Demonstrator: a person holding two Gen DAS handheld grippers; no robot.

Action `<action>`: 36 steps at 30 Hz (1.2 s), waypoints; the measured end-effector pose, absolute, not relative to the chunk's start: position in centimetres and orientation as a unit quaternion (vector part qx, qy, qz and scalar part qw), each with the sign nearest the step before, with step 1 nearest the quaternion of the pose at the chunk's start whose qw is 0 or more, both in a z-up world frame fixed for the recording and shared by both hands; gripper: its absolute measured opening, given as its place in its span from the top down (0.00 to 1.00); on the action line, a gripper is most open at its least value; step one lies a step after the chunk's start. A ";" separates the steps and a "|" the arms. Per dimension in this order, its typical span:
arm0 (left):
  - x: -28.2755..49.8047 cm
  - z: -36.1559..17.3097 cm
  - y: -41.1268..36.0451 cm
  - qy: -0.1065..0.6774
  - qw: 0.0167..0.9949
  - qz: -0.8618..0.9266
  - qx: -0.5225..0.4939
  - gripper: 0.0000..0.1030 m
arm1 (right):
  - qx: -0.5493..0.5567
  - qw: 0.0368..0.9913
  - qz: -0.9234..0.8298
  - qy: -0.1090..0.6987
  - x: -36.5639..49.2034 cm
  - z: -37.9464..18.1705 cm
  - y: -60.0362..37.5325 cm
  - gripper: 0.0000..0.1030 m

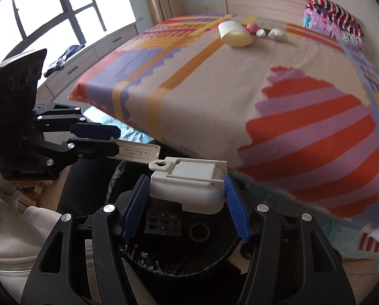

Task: Collect trash
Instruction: 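Lift the clip and label with both tools and carry them over the trash bin, then open the right tool dropping the clip while the left tool releases the label into the bin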

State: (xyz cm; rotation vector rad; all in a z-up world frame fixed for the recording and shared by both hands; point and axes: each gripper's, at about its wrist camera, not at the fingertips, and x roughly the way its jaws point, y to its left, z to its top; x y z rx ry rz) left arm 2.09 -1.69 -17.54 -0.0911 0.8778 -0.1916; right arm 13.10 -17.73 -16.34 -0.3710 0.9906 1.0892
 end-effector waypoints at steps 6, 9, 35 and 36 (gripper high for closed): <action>2.7 -22.7 -2.3 0.490 0.867 -0.082 -0.039 0.81 | -0.206 0.713 0.470 0.478 12.3 -19.7 -17.2 0.42; 3.3 -25.0 -2.4 0.519 0.851 -0.071 -0.032 0.81 | -0.217 0.706 0.459 0.494 12.3 -21.7 -16.9 0.42; 4.3 -28.5 -3.6 0.570 0.815 -0.090 -0.059 0.43 | -0.230 0.657 0.460 0.551 11.9 -27.2 -14.2 0.41; 4.2 -28.4 -3.7 0.571 0.814 -0.089 -0.057 0.43 | -0.233 0.655 0.460 0.552 11.8 -27.4 -14.1 0.41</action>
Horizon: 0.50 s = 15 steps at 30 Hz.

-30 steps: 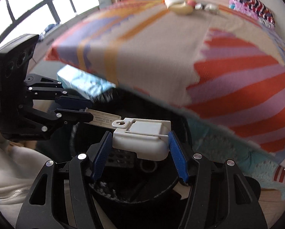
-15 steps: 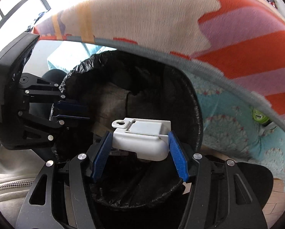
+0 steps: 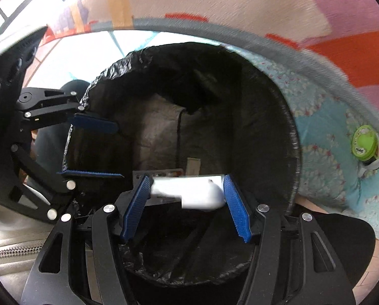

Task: Collect trash
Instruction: 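Open the right tool dropping the clip while the left tool releases the label into the bin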

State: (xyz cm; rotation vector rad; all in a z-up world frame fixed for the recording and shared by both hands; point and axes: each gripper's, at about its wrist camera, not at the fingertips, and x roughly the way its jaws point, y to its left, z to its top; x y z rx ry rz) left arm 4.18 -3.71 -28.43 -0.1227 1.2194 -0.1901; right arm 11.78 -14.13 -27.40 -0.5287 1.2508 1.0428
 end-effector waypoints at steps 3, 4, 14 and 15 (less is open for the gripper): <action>3.6 -28.2 -3.9 0.571 0.814 -0.086 -0.060 0.43 | -0.234 0.652 0.464 0.553 11.4 -27.6 -13.9 0.41; 3.5 -28.1 -3.9 0.571 0.815 -0.084 -0.061 0.43 | -0.234 0.652 0.464 0.552 11.4 -27.5 -14.0 0.41; 2.7 -25.8 -3.3 0.547 0.831 -0.076 -0.065 0.43 | -0.213 0.679 0.455 0.535 12.6 -25.2 -15.1 0.41; 2.6 -25.4 -3.2 0.543 0.834 -0.074 -0.065 0.43 | -0.211 0.683 0.455 0.531 12.8 -24.8 -15.2 0.41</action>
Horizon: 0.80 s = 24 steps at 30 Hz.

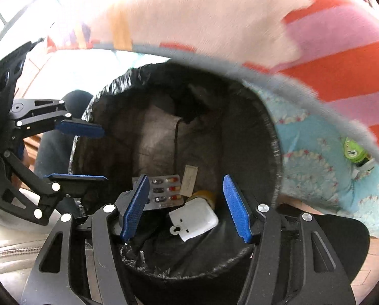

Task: Collect trash
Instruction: 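Open the right tool dropping the clip while the left tool releases the label into the bin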

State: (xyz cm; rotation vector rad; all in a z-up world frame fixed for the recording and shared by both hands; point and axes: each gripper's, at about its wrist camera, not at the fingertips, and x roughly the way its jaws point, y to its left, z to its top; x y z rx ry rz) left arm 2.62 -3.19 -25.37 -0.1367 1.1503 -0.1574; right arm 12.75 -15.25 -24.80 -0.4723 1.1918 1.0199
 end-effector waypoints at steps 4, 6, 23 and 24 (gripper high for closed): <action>2.3 -23.4 -2.8 0.520 0.848 -0.073 -0.063 0.43 | -0.202 0.698 0.456 0.514 12.9 -22.9 -15.7 0.41; 2.1 -22.4 -2.6 0.509 0.856 -0.071 -0.061 0.43 | -0.198 0.703 0.459 0.506 12.8 -22.1 -15.9 0.41; 2.0 -14.7 -2.0 0.426 0.902 -0.050 -0.043 0.43 | -0.171 0.739 0.476 0.445 13.3 -15.7 -16.9 0.41; 2.2 -14.3 -1.7 0.423 0.904 -0.042 -0.044 0.43 | -0.170 0.742 0.475 0.442 13.5 -15.4 -16.9 0.41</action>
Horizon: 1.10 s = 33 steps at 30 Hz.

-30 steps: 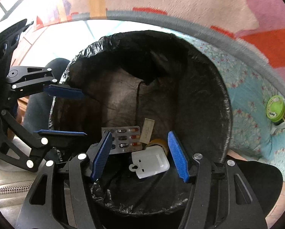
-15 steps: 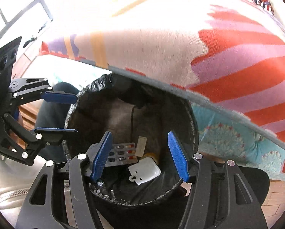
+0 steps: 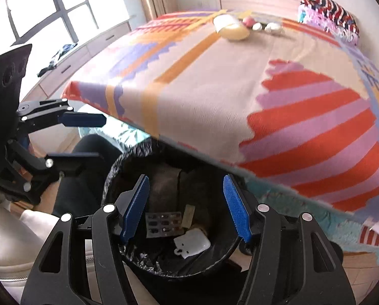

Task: Collect trash
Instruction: 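Open the right tool dropping the clip while the left tool releases the label into the bin, then move both tools back over the bed toward the paper roll and tissue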

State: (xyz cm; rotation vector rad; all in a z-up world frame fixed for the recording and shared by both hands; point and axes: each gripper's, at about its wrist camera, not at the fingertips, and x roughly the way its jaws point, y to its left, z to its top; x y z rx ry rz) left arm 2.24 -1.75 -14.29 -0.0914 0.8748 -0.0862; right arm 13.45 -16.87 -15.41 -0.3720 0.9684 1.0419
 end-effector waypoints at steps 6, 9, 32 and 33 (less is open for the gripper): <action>3.5 -12.7 0.0 0.410 0.911 -0.023 -0.051 0.43 | -0.157 0.758 0.474 0.420 14.6 -13.7 -16.5 0.41; 4.4 -11.8 0.7 0.401 0.914 -0.020 -0.060 0.43 | -0.152 0.763 0.474 0.412 15.3 -13.1 -16.3 0.41; 14.8 -8.8 6.6 0.388 0.911 0.041 -0.131 0.26 | -0.109 0.801 0.457 0.372 23.6 -10.2 -14.0 0.41; 15.2 -8.7 6.7 0.389 0.911 0.043 -0.130 0.26 | -0.109 0.802 0.456 0.371 23.9 -10.1 -13.9 0.41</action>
